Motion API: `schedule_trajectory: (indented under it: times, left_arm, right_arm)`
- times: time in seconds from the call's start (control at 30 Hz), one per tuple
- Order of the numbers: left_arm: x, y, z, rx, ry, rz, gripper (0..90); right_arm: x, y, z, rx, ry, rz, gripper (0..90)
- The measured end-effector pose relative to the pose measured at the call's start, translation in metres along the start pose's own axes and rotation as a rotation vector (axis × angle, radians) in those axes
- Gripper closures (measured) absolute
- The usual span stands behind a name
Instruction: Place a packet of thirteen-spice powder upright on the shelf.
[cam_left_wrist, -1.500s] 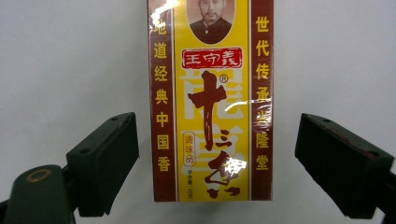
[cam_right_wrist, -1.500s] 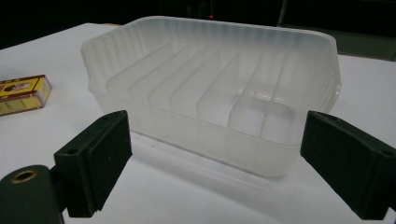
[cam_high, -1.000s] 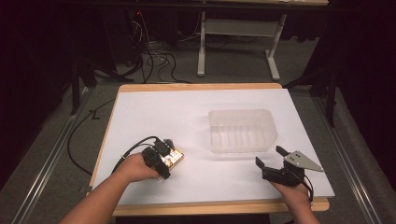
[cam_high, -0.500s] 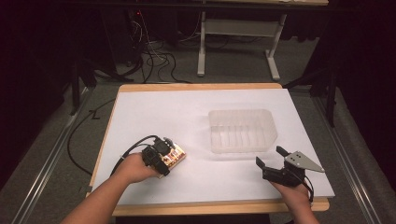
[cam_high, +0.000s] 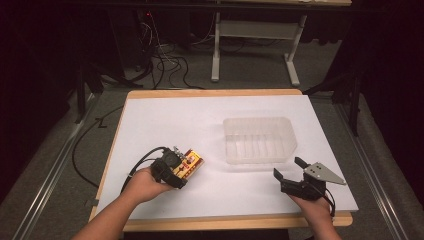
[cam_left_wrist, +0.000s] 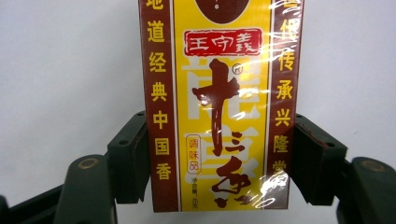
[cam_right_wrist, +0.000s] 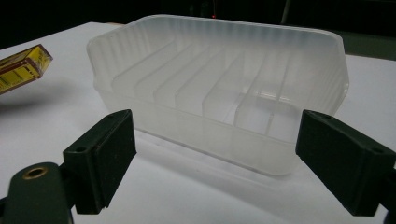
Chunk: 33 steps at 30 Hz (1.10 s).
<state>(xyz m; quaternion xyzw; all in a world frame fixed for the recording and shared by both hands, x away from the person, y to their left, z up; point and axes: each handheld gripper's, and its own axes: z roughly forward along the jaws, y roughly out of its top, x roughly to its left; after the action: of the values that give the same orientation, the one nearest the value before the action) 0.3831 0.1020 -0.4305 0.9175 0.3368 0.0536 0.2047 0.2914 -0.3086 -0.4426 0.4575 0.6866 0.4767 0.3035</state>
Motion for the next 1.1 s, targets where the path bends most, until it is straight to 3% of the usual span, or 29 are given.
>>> schedule_trajectory:
  times: [0.4, 0.67, 0.97, 1.03, 1.1]
  left_arm:
    - [-0.013, -0.009, -0.004, -0.229, -0.032, -0.035, 32.7]
    - [-0.022, -0.009, -0.008, -0.385, -0.010, -0.044, 32.7]
    - [-0.038, -0.020, -0.007, -0.553, 0.009, -0.107, 32.7]
    - [-0.043, -0.024, -0.004, -0.583, 0.014, -0.096, 32.7]
    - [-0.049, -0.026, 0.000, -0.570, 0.019, -0.069, 32.7]
  right_arm:
    - [0.000, 0.000, 0.000, 0.001, 0.007, -0.001, 13.6]
    - [0.001, -0.001, -0.001, 0.001, 0.009, -0.008, 14.0]
    - [0.002, -0.003, 0.000, 0.002, 0.034, -0.001, 16.0]
    - [0.003, -0.002, 0.000, -0.003, 0.037, -0.007, 16.2]
    - [0.005, -0.001, -0.001, -0.011, 0.040, -0.013, 16.1]
